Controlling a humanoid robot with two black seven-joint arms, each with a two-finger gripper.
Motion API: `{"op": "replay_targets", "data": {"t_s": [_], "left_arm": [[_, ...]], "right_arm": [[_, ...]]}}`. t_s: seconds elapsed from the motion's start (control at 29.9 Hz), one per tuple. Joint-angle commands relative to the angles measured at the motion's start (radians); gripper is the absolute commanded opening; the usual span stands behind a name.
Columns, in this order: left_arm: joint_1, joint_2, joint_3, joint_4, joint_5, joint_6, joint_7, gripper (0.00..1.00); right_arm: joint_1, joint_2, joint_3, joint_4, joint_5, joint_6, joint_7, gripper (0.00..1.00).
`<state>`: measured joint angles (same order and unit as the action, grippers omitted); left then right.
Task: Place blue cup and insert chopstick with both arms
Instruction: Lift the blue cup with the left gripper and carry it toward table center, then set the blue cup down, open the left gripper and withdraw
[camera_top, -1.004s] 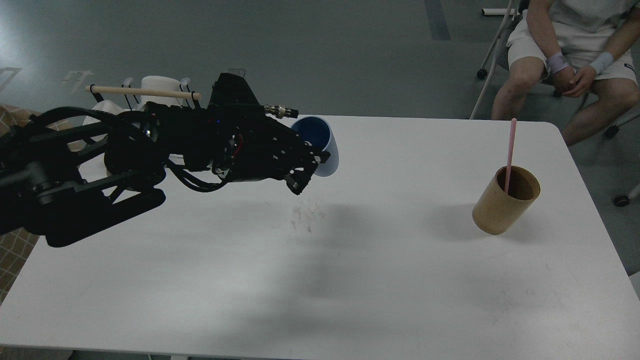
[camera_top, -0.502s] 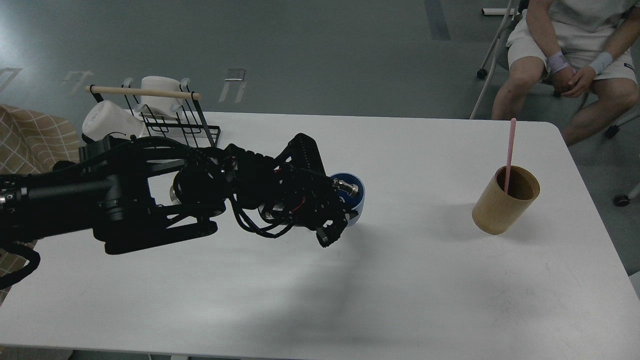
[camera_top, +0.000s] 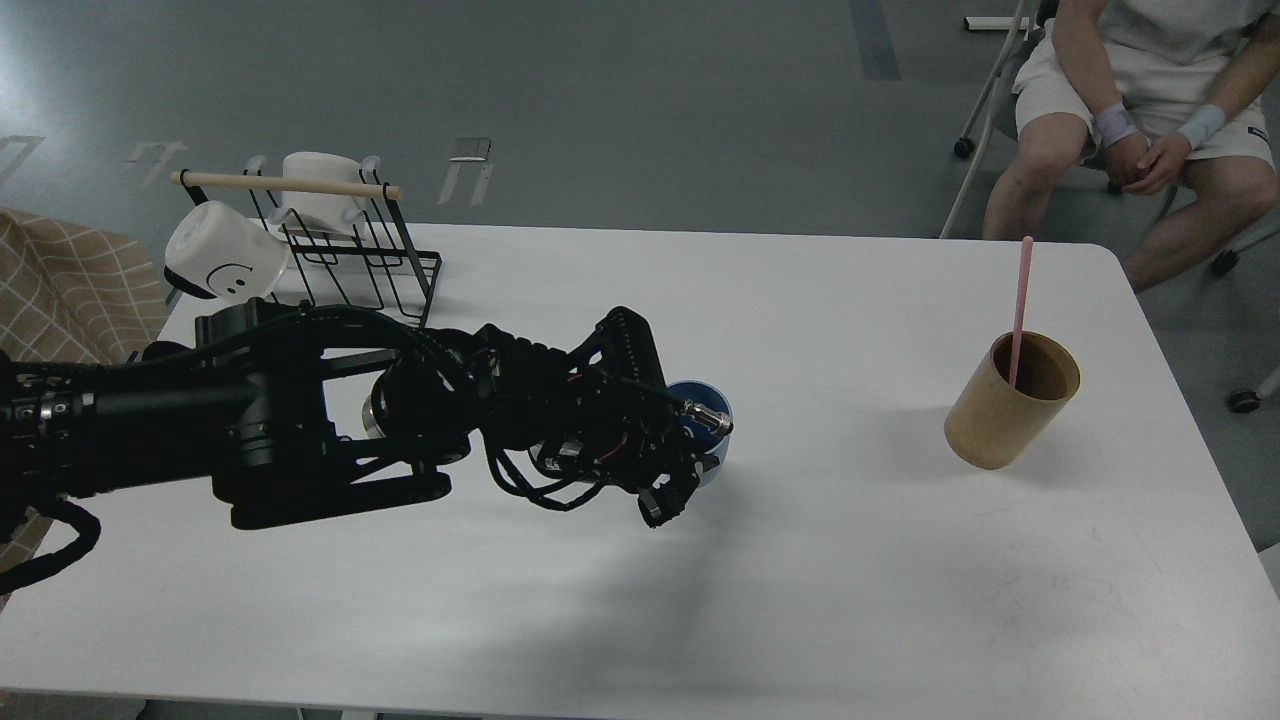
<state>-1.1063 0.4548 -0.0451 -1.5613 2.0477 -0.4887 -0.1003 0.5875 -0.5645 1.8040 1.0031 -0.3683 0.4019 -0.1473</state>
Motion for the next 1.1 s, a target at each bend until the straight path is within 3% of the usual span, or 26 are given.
{"op": "replay_targets", "data": {"t_s": [0.0,0.27,0.47,0.5,0.64,0.9,1.07], "left_arm": [[0.002,0.013,-0.004,-0.002,-0.004,0.0,0.002,0.64],[-0.006,0.051,-0.07,-0.016,-0.03,0.0,-0.004,0.72],[-0.038,0.058,-0.342,-0.017,-0.199,0.0,-0.001,0.82],[-0.038,0.073,-0.42,-0.007,-0.269,0.0,0.004,0.88],[-0.021,0.171,-0.6,0.046,-0.437,0.0,-0.002,0.91],[0.098,0.349,-0.765,0.294,-0.996,0.0,-0.01,0.95],[0.244,0.383,-0.841,0.386,-1.64,0.0,0.002,0.97]], "right_arm": [[0.0,0.0,0.0,0.002,0.0,0.0,0.0,1.0],[0.0,0.0,0.0,0.003,0.0,0.0,0.0,1.0],[-0.008,-0.002,0.004,0.002,0.0,0.002,0.0,1.0],[-0.011,-0.003,0.012,0.002,0.0,0.006,0.0,1.0],[-0.018,-0.008,0.029,0.002,0.002,0.018,0.0,1.0],[-0.02,-0.028,0.063,-0.009,-0.001,0.048,0.0,1.0],[-0.057,-0.095,0.011,0.014,-0.017,0.058,0.002,1.0]]}}
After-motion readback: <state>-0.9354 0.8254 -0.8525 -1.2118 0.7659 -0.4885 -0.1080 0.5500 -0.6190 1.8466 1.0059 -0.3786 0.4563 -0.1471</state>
